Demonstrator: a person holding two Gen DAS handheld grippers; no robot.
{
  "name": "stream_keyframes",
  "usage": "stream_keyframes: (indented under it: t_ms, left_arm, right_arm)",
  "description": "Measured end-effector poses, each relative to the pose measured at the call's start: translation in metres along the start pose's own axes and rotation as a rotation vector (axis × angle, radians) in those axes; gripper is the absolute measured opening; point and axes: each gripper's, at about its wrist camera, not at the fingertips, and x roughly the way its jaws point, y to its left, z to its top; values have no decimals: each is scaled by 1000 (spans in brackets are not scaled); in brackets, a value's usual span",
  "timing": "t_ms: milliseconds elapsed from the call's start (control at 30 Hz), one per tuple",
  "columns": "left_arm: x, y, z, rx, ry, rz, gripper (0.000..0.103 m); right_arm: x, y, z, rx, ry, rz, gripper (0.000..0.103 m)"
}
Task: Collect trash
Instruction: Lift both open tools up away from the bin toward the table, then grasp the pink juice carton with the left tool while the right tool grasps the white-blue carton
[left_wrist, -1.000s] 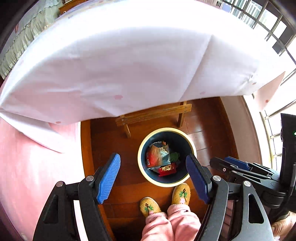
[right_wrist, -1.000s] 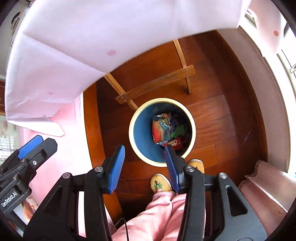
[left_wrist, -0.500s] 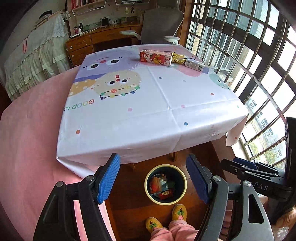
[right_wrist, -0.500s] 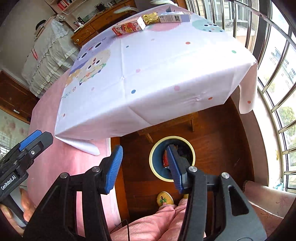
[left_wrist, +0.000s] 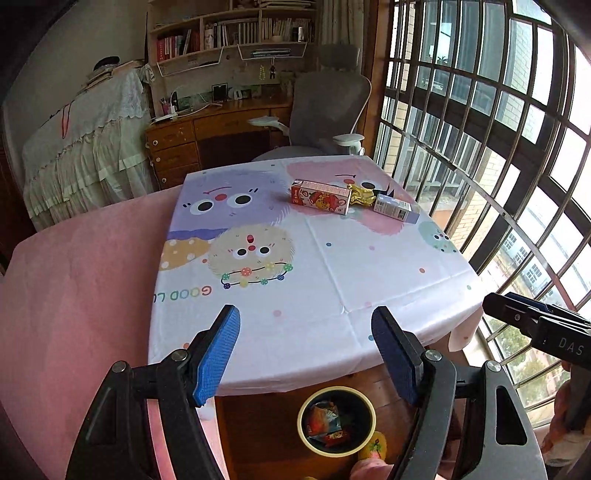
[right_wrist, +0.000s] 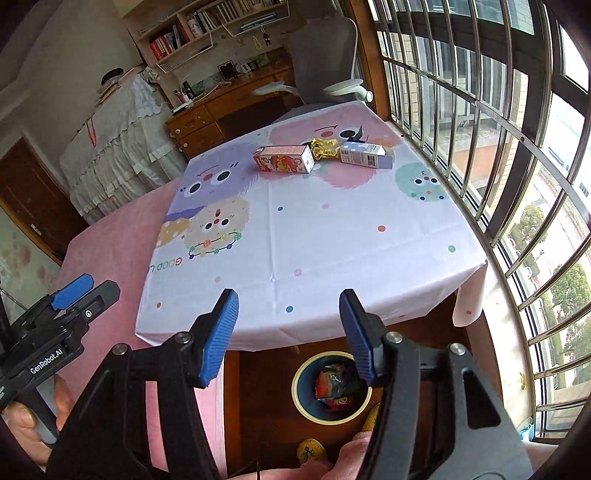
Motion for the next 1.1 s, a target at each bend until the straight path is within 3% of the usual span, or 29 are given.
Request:
stream_keyframes:
  t_ms: [167, 333, 667, 833, 1100]
  left_arm:
    - [28, -10, 36, -13, 14, -10, 75]
    - [84, -33, 81, 1, 13, -8, 75]
    - [255, -78, 198, -119, 143, 15, 75]
    - [329, -84, 234, -203, 200, 43, 75]
    - [420, -69, 246, -336, 291, 82, 75]
  right_arm:
    - [13, -22, 52, -13, -31, -22, 54]
    - [54, -60, 120, -49, -39, -33, 54]
    - [220, -155, 249, -151, 114, -33, 56]
    - [311, -171, 277, -252, 230, -18, 56]
    - [405, -158, 266, -424, 358, 34, 56]
